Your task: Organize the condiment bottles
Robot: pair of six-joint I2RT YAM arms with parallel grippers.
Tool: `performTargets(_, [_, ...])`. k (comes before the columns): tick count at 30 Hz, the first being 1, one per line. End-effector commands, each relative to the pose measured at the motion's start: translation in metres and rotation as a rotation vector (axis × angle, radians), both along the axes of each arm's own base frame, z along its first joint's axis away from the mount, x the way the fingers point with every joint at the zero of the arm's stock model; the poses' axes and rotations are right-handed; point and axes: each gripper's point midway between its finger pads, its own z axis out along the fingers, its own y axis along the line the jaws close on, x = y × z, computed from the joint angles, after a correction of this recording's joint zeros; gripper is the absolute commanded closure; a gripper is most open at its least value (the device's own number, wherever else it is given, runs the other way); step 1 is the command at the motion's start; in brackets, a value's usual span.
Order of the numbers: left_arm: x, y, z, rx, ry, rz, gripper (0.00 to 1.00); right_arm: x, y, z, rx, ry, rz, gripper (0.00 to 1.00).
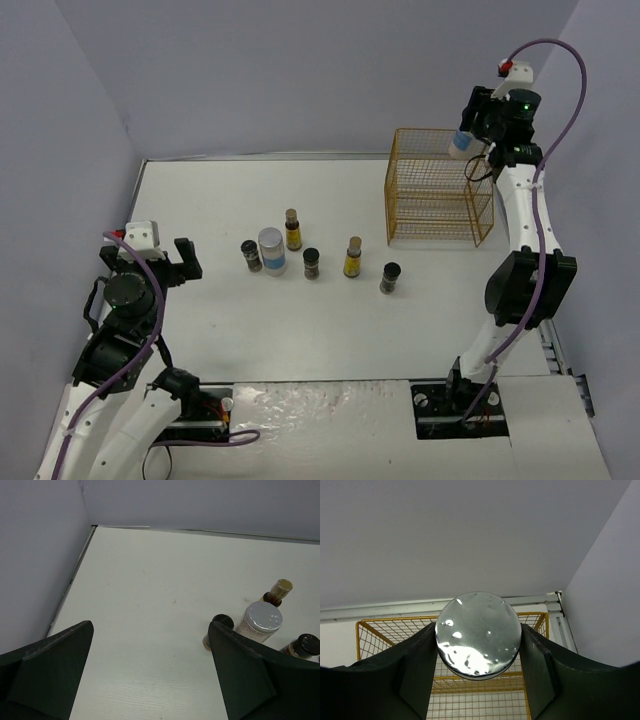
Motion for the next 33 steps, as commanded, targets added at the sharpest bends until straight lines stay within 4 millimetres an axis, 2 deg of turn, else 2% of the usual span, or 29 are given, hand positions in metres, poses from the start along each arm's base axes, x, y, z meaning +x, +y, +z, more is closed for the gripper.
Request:
performTargets(1, [0.002,0.000,0.019,-0.026,-0.057,0.005,0.03,0.012,0.001,0.050,-0.075,-0.183,0.034,1.00])
performTargets(9, [0.002,-0.001,0.018,-0.027,-0.058,0.002,0.03,0.025,0.003,0.007,-0.089,-0.138,0.070,1.00])
performTargets(17, [0.003,-0.001,0.018,-0.025,-0.058,0.001,0.03,0.022,0.008,0.033,-0.082,-0.221,0.083,1.00])
performTargets(20, [0.003,-0.001,0.018,-0.025,-0.056,0.000,0.03,0.027,0.005,0.018,-0.090,-0.189,0.078,1.00])
performTargets(33, [0.005,-0.003,0.014,-0.017,-0.043,-0.003,0.03,0.034,-0.012,-0.072,-0.086,-0.046,0.058,0.99])
